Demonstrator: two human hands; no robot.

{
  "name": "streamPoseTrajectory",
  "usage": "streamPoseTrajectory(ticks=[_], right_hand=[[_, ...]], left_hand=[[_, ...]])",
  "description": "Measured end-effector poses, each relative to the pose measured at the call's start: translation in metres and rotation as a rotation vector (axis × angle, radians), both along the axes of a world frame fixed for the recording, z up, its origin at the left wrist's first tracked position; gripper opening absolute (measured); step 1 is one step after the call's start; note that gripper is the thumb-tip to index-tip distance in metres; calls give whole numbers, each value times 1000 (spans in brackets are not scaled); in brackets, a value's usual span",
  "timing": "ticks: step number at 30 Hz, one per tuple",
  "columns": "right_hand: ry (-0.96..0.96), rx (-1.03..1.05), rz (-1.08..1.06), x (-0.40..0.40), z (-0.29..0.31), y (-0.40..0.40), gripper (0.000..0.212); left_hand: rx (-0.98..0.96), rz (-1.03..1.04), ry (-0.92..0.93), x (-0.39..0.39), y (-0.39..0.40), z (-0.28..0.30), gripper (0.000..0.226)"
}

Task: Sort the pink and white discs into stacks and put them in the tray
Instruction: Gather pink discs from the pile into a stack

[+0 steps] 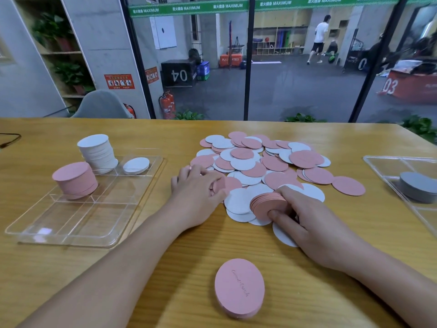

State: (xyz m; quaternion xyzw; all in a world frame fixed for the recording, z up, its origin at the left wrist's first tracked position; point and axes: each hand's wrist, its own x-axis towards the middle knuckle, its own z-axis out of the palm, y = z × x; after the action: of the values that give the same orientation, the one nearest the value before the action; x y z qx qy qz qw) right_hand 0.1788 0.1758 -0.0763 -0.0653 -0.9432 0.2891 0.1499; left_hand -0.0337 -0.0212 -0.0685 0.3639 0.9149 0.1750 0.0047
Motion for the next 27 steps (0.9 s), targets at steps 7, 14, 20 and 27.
streamPoseTrajectory(ticks=[7,14,20,27], right_hand=[[10,-3,9,0,-1,1,21],[13,4,-1,1,-1,0,24],[34,-44,8,1,0,1,8],[-14,31,-15,-1,4,-3,13]], left_hand=[[568,30,-240,-9,-4,2,19],[636,-269,-331,4,-11,16,14],[482,-499,-418,30,-1,11,23],[464,-543,-397,47,4,12,25]])
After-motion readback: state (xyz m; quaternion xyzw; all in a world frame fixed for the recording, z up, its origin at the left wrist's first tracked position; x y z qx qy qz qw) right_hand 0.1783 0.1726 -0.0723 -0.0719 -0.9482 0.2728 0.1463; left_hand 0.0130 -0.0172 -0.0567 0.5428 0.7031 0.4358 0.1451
